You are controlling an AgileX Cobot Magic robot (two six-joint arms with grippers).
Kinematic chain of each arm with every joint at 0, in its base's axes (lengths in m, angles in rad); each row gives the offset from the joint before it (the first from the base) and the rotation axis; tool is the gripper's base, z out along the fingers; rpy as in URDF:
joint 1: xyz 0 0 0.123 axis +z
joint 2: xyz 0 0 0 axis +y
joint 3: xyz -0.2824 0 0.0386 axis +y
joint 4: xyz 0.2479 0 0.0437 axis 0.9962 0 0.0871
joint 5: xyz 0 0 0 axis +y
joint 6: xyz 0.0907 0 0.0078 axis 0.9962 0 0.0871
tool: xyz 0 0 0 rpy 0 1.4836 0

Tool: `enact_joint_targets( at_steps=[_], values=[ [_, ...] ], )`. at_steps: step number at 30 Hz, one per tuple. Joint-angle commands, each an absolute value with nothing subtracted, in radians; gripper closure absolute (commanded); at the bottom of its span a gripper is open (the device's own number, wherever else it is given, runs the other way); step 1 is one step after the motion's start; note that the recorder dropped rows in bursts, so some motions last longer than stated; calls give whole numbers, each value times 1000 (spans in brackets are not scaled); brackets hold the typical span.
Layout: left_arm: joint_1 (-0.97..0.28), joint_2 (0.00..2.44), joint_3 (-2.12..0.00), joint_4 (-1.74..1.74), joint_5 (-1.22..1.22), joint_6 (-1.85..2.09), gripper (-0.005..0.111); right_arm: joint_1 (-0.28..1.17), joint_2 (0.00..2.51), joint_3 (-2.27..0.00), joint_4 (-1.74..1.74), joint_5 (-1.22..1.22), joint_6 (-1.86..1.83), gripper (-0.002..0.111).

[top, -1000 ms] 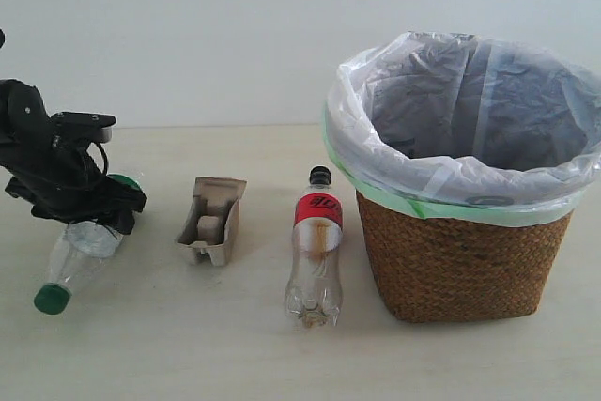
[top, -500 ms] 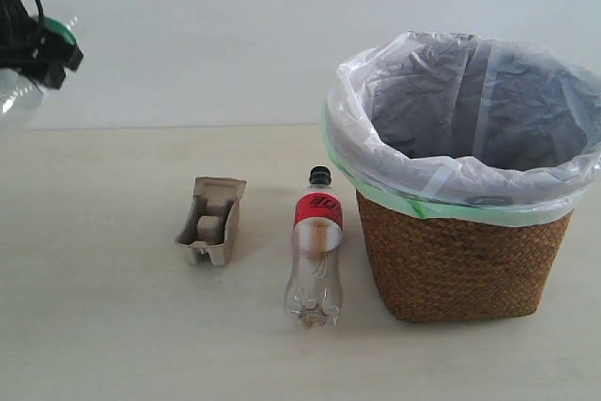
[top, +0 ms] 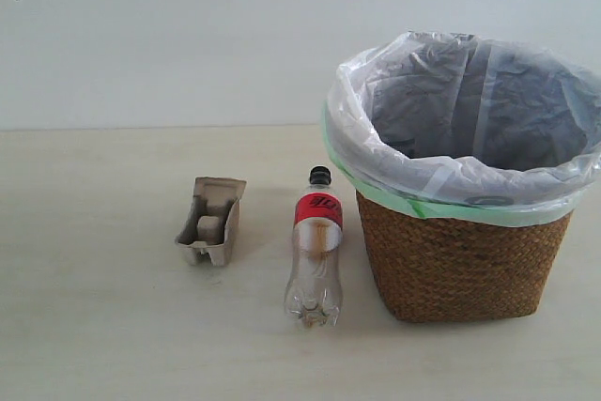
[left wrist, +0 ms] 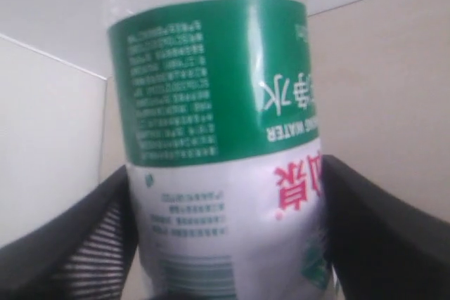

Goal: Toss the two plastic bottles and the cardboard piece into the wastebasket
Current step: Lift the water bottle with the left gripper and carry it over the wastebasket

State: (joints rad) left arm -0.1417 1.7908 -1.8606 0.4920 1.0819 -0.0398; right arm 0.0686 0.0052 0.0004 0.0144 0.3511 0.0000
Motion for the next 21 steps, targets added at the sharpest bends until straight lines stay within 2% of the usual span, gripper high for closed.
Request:
enact_joint_targets(
  at_steps=[1, 7, 13, 15, 16, 18, 20, 21],
  values=[
    [-155, 1820, -1870, 360, 1067, -54, 103, 64, 0, 0, 13, 342, 0, 108],
    [-268, 1896, -1870, 235, 1035, 30, 103, 64, 0, 0, 13, 342, 0, 108],
    [-450, 1894, -1982, -118, 915, 235, 103, 64, 0, 0, 13, 342, 0, 108],
    [-491, 1894, -2041, -285, 902, 330, 95, 64, 0, 0, 13, 342, 0, 108],
    [-503, 1894, -2064, -377, 902, 381, 85, 64, 0, 0, 13, 342, 0, 108],
    [-517, 1894, -2096, -569, 919, 473, 54, 64, 0, 0, 13, 342, 0, 108],
    [-528, 1892, -2100, -748, 921, 591, 9, 64, 0, 0, 13, 342, 0, 108],
    [-533, 1892, -2100, -809, 926, 639, -2, 64, 0, 0, 13, 342, 0, 108]
  ],
)
